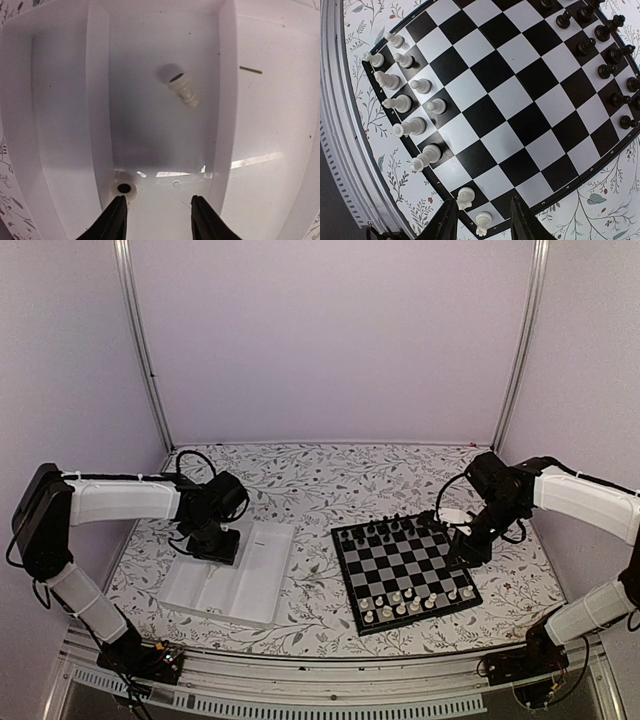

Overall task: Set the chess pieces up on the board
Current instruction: Pick up the chess piece from the storage box.

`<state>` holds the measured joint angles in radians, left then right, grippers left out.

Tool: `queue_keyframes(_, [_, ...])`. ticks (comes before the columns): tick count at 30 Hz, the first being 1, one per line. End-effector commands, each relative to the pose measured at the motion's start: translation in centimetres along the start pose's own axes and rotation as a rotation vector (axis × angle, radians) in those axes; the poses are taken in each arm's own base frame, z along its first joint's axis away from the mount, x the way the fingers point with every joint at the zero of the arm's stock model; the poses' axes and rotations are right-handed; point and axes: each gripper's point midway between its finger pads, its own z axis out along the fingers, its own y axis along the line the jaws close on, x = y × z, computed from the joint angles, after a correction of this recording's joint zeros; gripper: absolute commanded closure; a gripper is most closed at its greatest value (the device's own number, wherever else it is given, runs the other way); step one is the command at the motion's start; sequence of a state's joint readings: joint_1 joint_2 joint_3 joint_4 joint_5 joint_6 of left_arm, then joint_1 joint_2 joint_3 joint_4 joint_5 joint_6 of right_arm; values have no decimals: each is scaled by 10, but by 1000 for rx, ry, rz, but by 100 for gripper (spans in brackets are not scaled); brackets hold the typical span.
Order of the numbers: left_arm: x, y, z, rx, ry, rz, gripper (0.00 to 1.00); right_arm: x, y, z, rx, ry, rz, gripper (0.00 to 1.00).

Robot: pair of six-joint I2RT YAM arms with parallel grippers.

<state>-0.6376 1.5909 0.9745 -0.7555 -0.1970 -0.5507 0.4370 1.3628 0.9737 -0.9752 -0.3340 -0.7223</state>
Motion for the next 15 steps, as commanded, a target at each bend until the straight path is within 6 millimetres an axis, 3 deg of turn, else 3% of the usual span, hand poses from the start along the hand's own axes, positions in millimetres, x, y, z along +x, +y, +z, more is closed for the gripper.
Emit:
queue_keyframes(1, [15,3,11,-42,41,6,52,-9,-1,0,-19,-36,5,62])
queue_keyframes(9, [27,17,33,-137,92,-12,50,-9,3,1,-43,-42,20,62])
queue_keyframes(15, [29,10,37,-109,103,-25,54,-10,5,2,-54,-46,31,62])
